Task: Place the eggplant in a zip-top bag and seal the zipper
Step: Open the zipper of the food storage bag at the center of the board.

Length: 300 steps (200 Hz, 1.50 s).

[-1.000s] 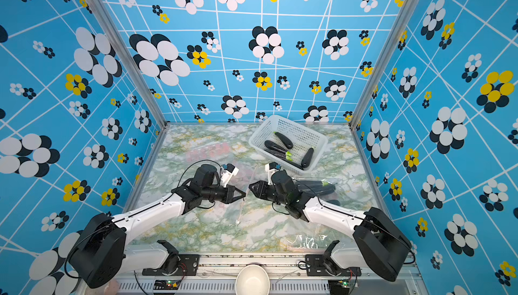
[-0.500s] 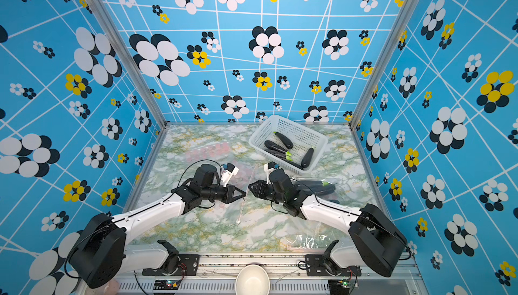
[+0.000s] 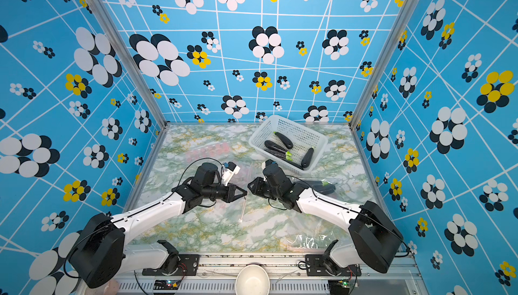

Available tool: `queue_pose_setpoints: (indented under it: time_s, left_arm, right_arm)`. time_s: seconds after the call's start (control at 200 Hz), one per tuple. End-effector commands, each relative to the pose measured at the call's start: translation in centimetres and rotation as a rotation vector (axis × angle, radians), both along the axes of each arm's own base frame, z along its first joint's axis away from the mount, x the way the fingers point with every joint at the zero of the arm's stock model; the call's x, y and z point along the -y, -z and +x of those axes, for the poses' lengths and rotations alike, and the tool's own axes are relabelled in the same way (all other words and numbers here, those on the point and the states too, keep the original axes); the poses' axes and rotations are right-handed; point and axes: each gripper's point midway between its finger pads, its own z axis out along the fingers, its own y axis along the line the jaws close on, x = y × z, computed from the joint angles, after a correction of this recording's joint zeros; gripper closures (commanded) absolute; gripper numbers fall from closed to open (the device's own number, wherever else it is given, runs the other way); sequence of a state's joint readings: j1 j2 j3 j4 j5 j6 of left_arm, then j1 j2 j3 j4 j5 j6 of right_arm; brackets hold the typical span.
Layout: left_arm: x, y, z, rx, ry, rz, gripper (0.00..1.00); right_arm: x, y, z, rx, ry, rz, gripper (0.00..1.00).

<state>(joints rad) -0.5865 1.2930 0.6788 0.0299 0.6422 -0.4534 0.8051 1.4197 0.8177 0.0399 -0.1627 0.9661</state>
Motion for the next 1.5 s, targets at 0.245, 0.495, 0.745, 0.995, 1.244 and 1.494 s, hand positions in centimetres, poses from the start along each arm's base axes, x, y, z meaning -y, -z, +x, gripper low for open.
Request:
queue_pose_setpoints:
  time_s: [0.245,0.495,0.745,0.995,1.244,1.494]
  left_arm:
    - [1.1,-0.5,0.1,0.034,0.028,0.019,1.0]
    - [0.1,0.2,0.1,0.031,0.005,0.086,1.0]
    - [-0.2,0.3,0.7,0.046,-0.035,0.15,0.92]
    - [0.2,-0.3,1.1,0.065,-0.069,0.164,0.75]
    - [-1.6,0.5,1.9,0.085,-0.157,0.308,0.76]
    - [-0.6,0.2,1.6,0.108,-0.149,0.329,0.86]
  right_arm:
    - [1.0,2.6,-0.4,-0.102,0.049,-0.117,0.72]
    - [0.6,1.8,0.3,-0.048,0.052,-0.093,1.0]
    - [-0.5,-1.0,0.5,0.009,0.025,-0.001,1.0]
    - [-1.4,-1.5,0.3,0.01,0.011,0.027,1.0]
    - [-1.6,-2.2,0.0,0.015,0.005,0.057,1.0]
    - [-1.8,-2.2,-0.2,0.006,0.006,0.103,1.0]
